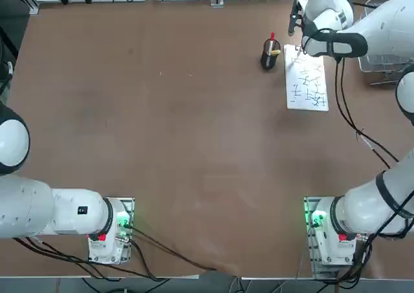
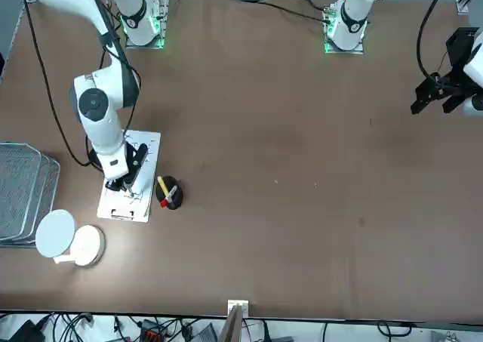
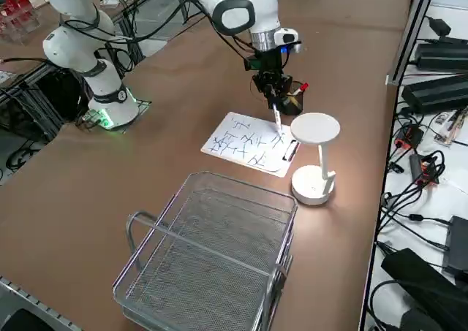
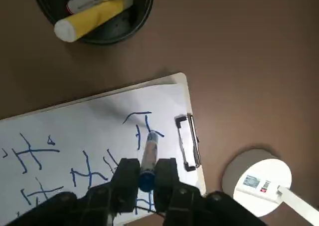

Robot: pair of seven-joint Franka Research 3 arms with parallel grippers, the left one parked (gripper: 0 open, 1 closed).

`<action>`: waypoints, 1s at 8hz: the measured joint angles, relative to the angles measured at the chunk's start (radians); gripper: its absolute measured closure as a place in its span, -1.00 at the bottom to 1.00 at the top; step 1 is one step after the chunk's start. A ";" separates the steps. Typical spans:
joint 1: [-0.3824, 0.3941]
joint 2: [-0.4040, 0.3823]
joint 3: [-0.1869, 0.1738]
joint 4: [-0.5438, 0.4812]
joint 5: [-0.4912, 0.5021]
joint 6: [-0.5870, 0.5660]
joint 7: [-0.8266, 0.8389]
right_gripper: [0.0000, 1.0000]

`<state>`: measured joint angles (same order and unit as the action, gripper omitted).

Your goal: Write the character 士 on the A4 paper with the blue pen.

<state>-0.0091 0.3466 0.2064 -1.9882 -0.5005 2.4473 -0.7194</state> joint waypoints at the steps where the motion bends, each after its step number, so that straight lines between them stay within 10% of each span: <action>1: 0.000 0.001 0.000 -0.001 -0.004 0.000 0.000 0.61; 8: 0.000 0.010 0.000 -0.006 -0.008 0.010 0.000 0.61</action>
<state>-0.0091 0.3563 0.2064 -1.9939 -0.5088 2.4576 -0.7191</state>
